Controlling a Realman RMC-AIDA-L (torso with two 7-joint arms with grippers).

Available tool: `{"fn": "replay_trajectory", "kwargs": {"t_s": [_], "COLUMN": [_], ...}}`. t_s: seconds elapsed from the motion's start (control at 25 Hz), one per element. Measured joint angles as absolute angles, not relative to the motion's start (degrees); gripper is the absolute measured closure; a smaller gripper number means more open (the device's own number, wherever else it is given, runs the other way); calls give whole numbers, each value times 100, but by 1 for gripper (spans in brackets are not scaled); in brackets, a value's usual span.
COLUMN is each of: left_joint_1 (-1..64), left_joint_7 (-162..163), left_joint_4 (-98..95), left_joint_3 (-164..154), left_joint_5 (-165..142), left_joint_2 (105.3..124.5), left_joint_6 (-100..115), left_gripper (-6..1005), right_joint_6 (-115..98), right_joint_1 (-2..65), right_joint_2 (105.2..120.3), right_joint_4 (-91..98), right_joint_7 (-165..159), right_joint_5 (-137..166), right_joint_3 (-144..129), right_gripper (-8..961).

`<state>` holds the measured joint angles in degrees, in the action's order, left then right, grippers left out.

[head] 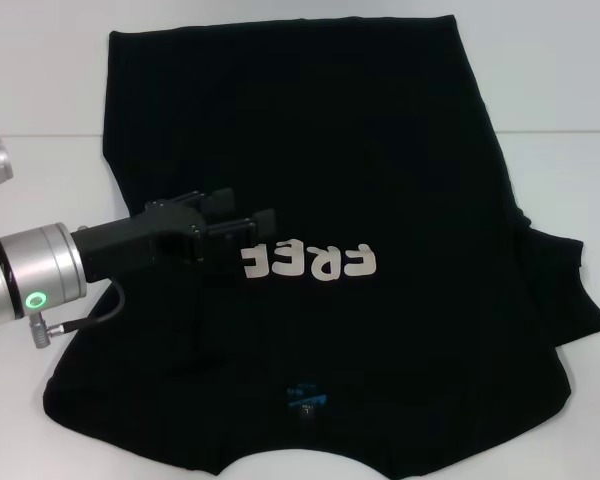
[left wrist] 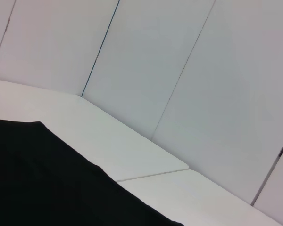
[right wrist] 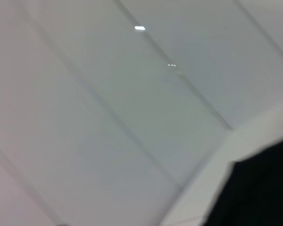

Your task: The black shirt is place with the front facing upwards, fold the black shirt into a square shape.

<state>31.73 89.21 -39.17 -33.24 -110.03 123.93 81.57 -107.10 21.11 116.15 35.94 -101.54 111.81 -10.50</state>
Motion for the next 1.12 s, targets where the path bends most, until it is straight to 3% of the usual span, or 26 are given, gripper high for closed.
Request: {"fn": "replay_trajectory", "kwargs": {"t_s": [0.16, 0.32, 0.44, 1.12], "left_joint_1": [3167, 3148, 3124, 3068], "left_joint_7": [8833, 8712, 8590, 8401], "left_joint_4": [-3895, -3873, -3824, -3740], "left_joint_3": [-3321, -3321, -3276, -3059], "left_joint_5": [-11000, -10994, -10994, -10993], "left_joint_2": [12392, 12399, 12401, 12402], "left_joint_6": [8119, 8094, 8044, 8028], "left_gripper": [122, 122, 122, 121], "right_joint_6": [-10035, -9104, -8711, -7812], "right_joint_1": [2015, 2000, 2019, 2684], "right_joint_2": [11464, 11120, 10965, 10721], "right_joint_4": [4154, 4324, 4194, 2615], "right_joint_7": [-11369, -12283, -12426, -12433], "right_joint_5": [11395, 12206, 12548, 12637], "right_joint_3": [-1106, -1120, -1116, -1270], "right_gripper": [54, 54, 54, 53]}}
